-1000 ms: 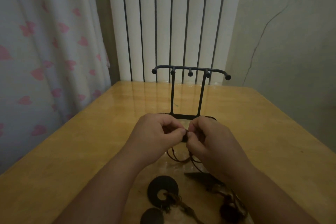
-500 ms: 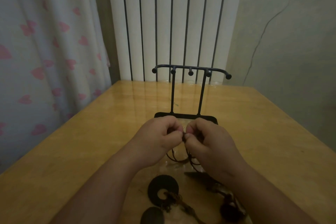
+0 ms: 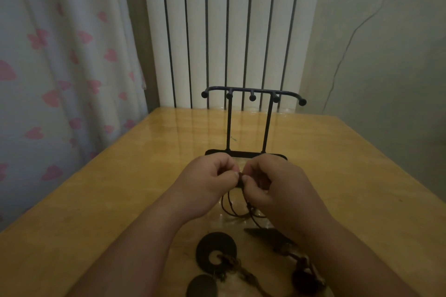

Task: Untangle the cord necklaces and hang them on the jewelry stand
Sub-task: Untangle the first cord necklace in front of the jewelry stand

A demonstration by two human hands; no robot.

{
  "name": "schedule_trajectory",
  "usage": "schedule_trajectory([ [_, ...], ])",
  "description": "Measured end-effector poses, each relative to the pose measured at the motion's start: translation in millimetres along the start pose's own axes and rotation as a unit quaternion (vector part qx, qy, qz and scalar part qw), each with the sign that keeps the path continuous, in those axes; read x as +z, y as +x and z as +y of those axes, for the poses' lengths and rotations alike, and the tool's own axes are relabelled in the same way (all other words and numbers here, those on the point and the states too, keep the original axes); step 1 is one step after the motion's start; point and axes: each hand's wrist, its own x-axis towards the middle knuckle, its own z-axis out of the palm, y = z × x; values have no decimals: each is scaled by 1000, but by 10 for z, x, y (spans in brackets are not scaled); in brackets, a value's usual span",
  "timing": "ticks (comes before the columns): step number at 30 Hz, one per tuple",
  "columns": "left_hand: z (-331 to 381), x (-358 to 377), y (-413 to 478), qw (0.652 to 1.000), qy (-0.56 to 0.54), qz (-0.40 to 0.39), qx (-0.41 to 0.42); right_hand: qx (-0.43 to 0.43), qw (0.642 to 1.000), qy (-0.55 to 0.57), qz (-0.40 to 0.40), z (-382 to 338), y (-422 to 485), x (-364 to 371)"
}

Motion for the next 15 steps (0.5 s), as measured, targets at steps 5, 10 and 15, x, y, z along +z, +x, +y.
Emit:
schedule_trajectory([
  [5, -4, 19, -6, 999, 50, -10, 18, -33, 994, -99, -30, -32, 22, -47],
  [10, 11, 10, -1, 997, 68, -24, 23, -42, 991, -119, -42, -36, 38, -46],
  [15, -2, 0, -9, 999, 34, -7, 17, -25, 991, -120, -53, -29, 63, -27],
])
